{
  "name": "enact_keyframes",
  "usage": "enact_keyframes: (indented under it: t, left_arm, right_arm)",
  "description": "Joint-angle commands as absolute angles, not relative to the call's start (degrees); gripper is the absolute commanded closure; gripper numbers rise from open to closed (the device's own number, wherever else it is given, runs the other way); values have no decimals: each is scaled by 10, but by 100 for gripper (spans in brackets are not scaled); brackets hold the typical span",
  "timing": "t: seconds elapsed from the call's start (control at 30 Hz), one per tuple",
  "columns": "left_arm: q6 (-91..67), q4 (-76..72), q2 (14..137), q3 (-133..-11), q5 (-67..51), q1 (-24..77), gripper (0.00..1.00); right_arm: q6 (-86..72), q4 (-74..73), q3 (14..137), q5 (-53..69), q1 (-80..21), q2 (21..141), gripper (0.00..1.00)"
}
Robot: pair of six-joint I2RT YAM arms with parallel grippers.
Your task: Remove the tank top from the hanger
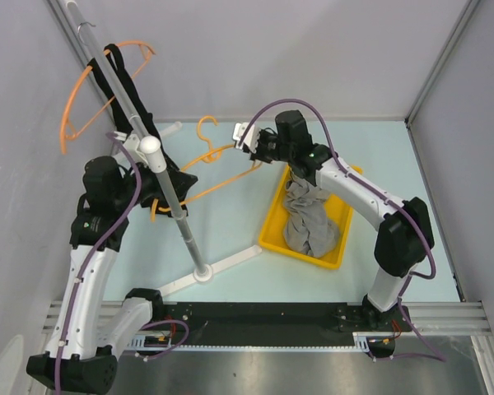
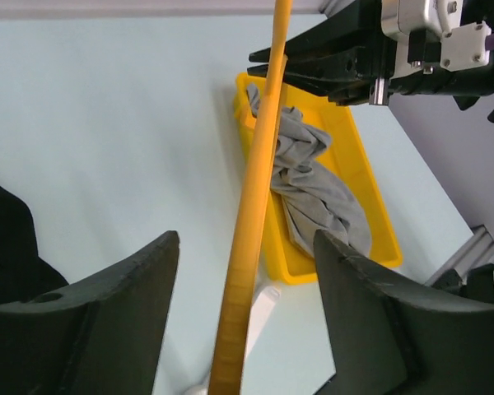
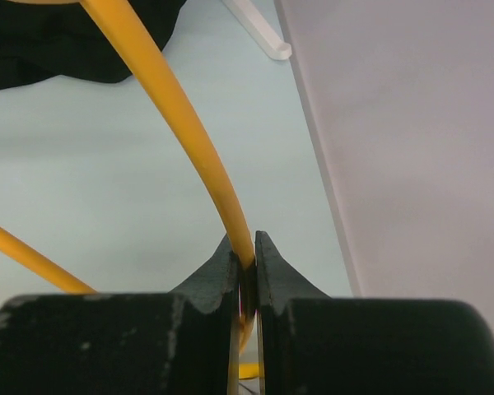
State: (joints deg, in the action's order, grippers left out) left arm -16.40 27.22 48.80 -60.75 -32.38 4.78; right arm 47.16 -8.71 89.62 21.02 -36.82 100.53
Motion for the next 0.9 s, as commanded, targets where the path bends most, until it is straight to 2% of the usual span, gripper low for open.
enact_keyframes:
  t: [0.0, 0.07, 0.1, 0.13, 0.17, 0.2, 0.23, 0.3, 0.33, 0.37, 0.43, 0.6, 0.87]
  left_arm:
    - [-147, 295, 484, -614, -357, 52, 45]
    - [-154, 298, 479, -616, -331, 52, 60]
    - [-157, 300, 475, -617, -320, 52, 76]
    - [-169, 302, 460, -619, -291, 52, 85]
    - [-179, 303, 451, -618, -273, 52, 100]
    - [-195, 303, 437, -617, -246, 52, 100]
    - [-229, 303, 409, -609, -223, 52, 100]
    - [-264, 311, 376, -600, -137, 52, 100]
    - [-295, 326, 366, -602, -106, 52, 100]
    - [-303, 349, 340, -604, -62, 52, 100]
    - [-329, 393, 317, -613, -12, 52, 100]
    - [-366, 456, 230, -640, 110, 52, 100]
    - [-367, 508, 171, -719, 158, 52, 100]
  right_arm:
    - [425, -29, 896, 243, -363, 960, 100]
    - [425, -37, 898, 250, -365, 956, 100]
    - [422, -38, 898, 251, -365, 955, 100]
    - [420, -40, 899, 255, -365, 953, 100]
    - [416, -40, 898, 251, -366, 949, 99]
    - [410, -38, 897, 247, -367, 947, 93]
    - [390, -24, 890, 229, -370, 945, 69]
    - [365, 9, 877, 197, -371, 935, 45]
    - [330, 50, 868, 154, -372, 932, 22]
    - [313, 66, 859, 131, -372, 929, 13]
    - [274, 86, 860, 76, -363, 926, 2]
    - [193, 87, 846, 67, -333, 913, 0]
    - [194, 105, 802, 62, -326, 866, 0]
